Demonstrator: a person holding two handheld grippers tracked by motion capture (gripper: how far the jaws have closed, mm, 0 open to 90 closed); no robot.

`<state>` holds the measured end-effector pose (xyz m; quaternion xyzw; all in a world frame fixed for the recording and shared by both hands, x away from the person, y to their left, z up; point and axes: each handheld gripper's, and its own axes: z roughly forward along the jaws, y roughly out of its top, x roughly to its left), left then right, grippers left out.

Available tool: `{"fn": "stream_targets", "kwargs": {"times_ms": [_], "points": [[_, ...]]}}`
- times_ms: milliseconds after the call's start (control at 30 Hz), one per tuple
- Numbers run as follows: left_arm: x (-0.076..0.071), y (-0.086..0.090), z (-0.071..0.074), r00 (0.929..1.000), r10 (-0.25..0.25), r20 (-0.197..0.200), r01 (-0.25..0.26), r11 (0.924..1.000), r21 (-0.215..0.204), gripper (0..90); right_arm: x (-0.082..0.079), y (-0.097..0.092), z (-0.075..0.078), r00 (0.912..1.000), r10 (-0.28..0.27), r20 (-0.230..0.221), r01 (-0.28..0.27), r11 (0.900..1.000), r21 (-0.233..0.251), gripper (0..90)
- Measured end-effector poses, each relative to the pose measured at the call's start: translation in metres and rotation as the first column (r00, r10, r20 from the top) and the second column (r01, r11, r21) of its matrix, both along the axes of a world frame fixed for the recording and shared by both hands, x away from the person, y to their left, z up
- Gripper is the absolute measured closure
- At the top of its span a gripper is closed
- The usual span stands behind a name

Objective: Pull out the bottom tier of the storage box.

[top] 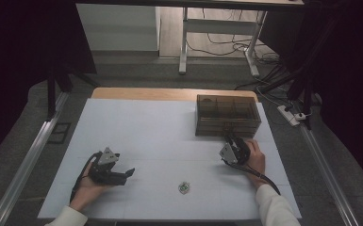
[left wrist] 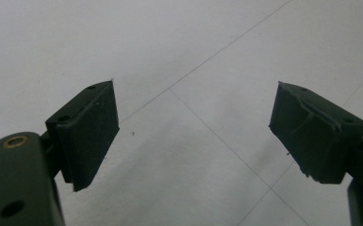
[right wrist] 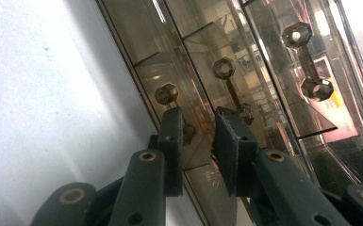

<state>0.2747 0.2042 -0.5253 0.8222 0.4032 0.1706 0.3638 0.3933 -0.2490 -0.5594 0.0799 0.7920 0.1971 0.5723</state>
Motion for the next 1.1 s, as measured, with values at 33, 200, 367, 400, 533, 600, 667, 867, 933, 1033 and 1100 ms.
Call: {"fn": "stream_targets", "kwargs": {"times_ms": [33, 200, 367, 400, 533, 600, 667, 867, 933, 1033, 1100], "points": [[0.0000, 0.0000, 0.0000, 1.0000, 0.000, 0.000, 0.000, 1.0000, 0.000, 16.2, 0.0000, 0.0001, 0.0000, 1.0000, 0.001, 0.000, -0.001, 1.0000, -0.002, 73.5], [0.0000, -0.0001, 0.0000, 1.0000, 0.000, 0.000, 0.000, 1.0000, 0.000, 16.2, 0.0003, 0.0004, -0.0006, 1.0000, 0.008, -0.004, -0.008, 1.0000, -0.006, 76.7], [-0.0003, 0.0000, 0.0001, 1.0000, 0.000, 0.000, 0.000, 1.0000, 0.001, 16.2, -0.0001, 0.0006, -0.0007, 0.9998, 0.014, -0.016, -0.014, 0.9997, -0.022, 79.8], [-0.0004, 0.0000, 0.0000, 1.0000, 0.000, 0.001, 0.000, 1.0000, 0.000, 16.2, -0.0003, 0.0006, -0.0006, 0.9998, 0.011, -0.015, -0.011, 0.9997, -0.024, 80.3], [-0.0003, 0.0001, 0.0000, 1.0000, 0.000, 0.001, 0.000, 1.0000, 0.000, 16.2, -0.0002, 0.0009, -0.0008, 0.9996, 0.016, -0.022, -0.017, 0.9994, -0.031, 83.8], [-0.0004, 0.0001, 0.0000, 1.0000, 0.000, 0.001, 0.000, 1.0000, 0.000, 16.2, -0.0002, 0.0008, -0.0010, 0.9996, 0.018, -0.023, -0.018, 0.9994, -0.031, 85.3], [-0.0005, 0.0002, 0.0001, 1.0000, 0.001, 0.001, -0.001, 1.0000, 0.000, 16.2, -0.0003, 0.0009, -0.0010, 0.9996, 0.018, -0.023, -0.019, 0.9993, -0.032, 85.6], [-0.0006, 0.0002, 0.0002, 1.0000, 0.000, 0.003, 0.000, 1.0000, -0.001, 16.3, -0.0003, 0.0004, -0.0004, 0.9995, 0.021, -0.025, -0.022, 0.9992, -0.033, 87.1], [-0.0008, 0.0003, 0.0003, 1.0000, 0.000, 0.003, 0.000, 1.0000, -0.001, 16.3, -0.0003, 0.0004, -0.0004, 0.9995, 0.021, -0.025, -0.022, 0.9992, -0.033, 87.2], [-0.0010, 0.0006, 0.0005, 1.0000, 0.002, 0.004, -0.002, 1.0000, -0.001, 16.3, -0.0006, 0.0004, -0.0005, 0.9996, 0.021, -0.022, -0.021, 0.9991, -0.038, 88.2], [-0.0010, 0.0009, 0.0005, 1.0000, 0.002, 0.004, -0.002, 1.0000, -0.001, 16.4, -0.0008, 0.0004, -0.0008, 0.9997, 0.020, -0.015, -0.020, 0.9991, -0.038, 89.5]]}}
